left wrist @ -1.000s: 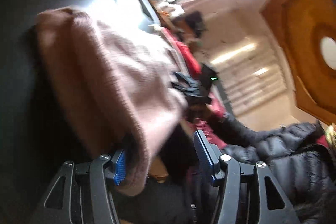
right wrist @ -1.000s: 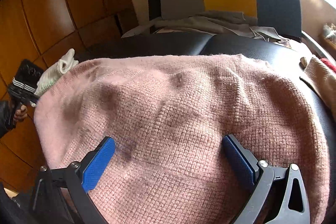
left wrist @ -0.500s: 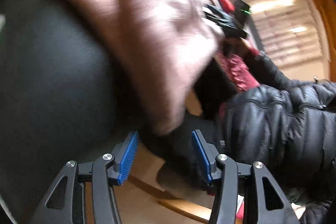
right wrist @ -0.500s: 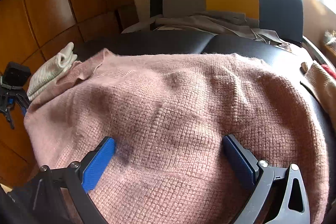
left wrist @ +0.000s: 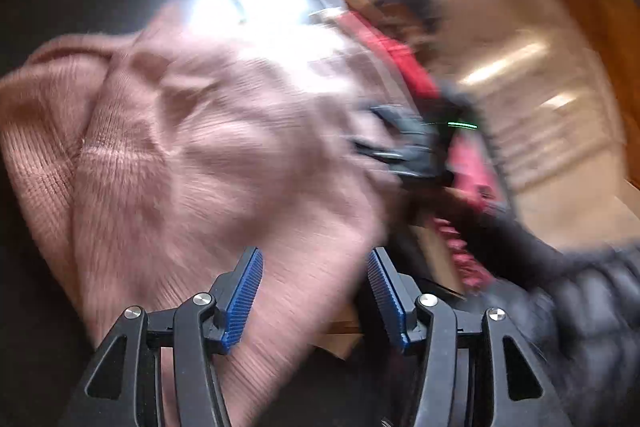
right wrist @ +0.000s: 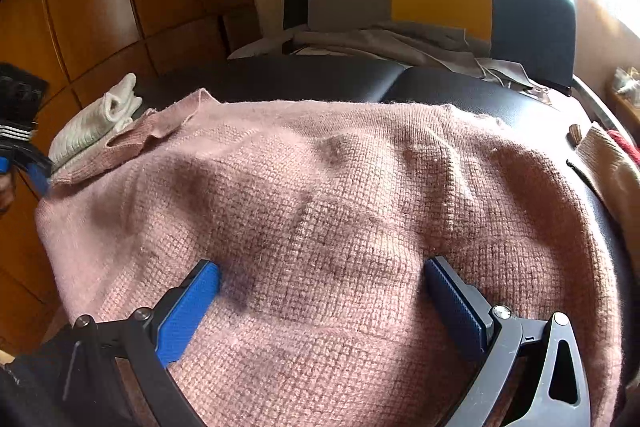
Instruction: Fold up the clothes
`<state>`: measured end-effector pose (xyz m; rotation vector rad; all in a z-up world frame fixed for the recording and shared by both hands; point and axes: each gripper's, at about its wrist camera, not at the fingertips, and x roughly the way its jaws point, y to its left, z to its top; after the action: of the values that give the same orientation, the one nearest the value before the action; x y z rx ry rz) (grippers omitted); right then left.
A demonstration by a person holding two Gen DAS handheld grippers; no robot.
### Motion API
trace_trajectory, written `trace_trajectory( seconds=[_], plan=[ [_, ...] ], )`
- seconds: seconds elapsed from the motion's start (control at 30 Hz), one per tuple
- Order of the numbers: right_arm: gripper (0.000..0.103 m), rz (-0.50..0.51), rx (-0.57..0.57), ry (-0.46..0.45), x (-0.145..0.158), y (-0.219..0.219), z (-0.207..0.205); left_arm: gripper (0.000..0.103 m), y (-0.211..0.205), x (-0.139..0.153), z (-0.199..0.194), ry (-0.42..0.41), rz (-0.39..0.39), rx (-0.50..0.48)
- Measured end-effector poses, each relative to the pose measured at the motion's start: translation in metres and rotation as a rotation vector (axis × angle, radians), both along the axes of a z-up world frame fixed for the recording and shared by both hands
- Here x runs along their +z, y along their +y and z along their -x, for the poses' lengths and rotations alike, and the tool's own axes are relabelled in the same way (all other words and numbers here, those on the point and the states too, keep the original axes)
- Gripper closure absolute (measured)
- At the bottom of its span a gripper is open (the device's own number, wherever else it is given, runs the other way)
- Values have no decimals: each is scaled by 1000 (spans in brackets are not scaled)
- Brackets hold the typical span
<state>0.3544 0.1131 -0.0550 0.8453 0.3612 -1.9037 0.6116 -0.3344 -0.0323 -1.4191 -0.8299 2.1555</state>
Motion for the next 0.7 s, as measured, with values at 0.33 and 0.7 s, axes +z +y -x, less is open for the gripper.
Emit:
trace_trajectory(
  seconds=[0.33, 0.7],
  plan=[
    [0, 80, 0, -50, 0, 12, 4, 48, -129, 12, -27, 68, 33, 759],
    [0, -10, 67, -24, 36, -11, 6, 46, -9, 53, 23, 190, 308, 416]
  ],
)
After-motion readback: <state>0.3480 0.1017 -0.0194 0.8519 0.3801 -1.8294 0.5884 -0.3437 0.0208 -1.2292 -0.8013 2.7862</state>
